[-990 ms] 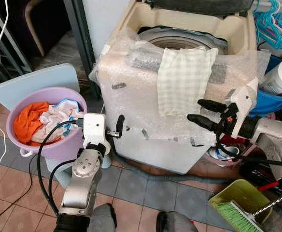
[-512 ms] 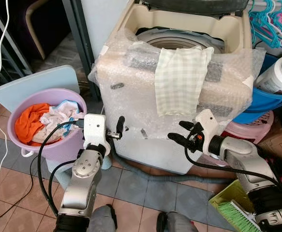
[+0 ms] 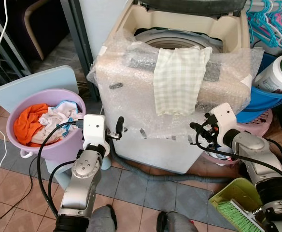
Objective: Clothes washing
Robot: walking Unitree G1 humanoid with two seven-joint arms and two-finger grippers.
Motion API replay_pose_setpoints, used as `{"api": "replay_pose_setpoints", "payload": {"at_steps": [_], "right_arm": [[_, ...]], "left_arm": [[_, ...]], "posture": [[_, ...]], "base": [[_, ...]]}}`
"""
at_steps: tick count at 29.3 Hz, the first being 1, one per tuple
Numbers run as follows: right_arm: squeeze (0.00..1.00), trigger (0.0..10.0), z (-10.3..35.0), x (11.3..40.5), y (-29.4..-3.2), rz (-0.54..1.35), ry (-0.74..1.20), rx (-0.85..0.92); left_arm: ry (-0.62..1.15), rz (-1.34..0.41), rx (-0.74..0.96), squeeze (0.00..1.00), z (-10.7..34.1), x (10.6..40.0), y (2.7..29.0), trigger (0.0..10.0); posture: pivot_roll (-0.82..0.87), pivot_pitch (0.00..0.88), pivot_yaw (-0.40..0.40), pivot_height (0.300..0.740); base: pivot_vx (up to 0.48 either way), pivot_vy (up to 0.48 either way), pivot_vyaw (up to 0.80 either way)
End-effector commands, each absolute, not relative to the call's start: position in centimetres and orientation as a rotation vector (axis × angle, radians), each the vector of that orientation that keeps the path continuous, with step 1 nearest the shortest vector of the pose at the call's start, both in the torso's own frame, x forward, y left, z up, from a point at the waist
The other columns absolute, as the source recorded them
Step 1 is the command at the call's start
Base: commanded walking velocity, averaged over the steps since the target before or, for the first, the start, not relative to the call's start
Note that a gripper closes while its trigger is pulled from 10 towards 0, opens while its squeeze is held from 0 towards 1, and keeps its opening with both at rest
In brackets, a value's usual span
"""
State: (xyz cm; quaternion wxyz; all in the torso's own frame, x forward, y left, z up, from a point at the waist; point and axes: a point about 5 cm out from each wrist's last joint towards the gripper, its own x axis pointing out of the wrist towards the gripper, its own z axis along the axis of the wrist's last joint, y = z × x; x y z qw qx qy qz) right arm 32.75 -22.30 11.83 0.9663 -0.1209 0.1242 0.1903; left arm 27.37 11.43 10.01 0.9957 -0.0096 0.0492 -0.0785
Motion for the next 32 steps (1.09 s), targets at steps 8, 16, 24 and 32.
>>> {"api": "replay_pose_setpoints", "payload": {"at_steps": [8, 16, 24, 32], "right_arm": [[0.0, 3.7, 12.7, 34.3, -19.2, 0.409, 0.184, -0.124], [0.0, 10.0, 10.6, 32.9, -17.7, 0.585, 0.337, -0.145], [0.0, 10.0, 10.2, 32.4, -17.7, 0.595, 0.363, -0.14], [0.0, 10.0, 11.0, 32.9, -22.2, 0.321, 0.321, -0.388]], "left_arm": [[0.12, -0.162, -0.01, 0.0, 9.7, 27.5, 11.2, 10.0], [0.126, -0.155, -0.012, 0.0, 9.5, 27.4, 11.2, 10.0], [0.134, -0.16, -0.012, 0.0, 9.4, 27.5, 11.0, 10.0], [0.138, -0.153, -0.008, 0.0, 9.4, 27.4, 11.2, 10.0]], "posture": [[-0.01, 0.095, 0.02, 0.74], [-0.02, 0.095, 0.01, 0.74], [-0.02, 0.098, 0.012, 0.74], [-0.02, 0.1, 0.006, 0.74]], "base": [[0.0, 0.0, 0.0], [0.0, 0.0, 0.0], [0.0, 0.0, 0.0], [0.0, 0.0, 0.0]]}}
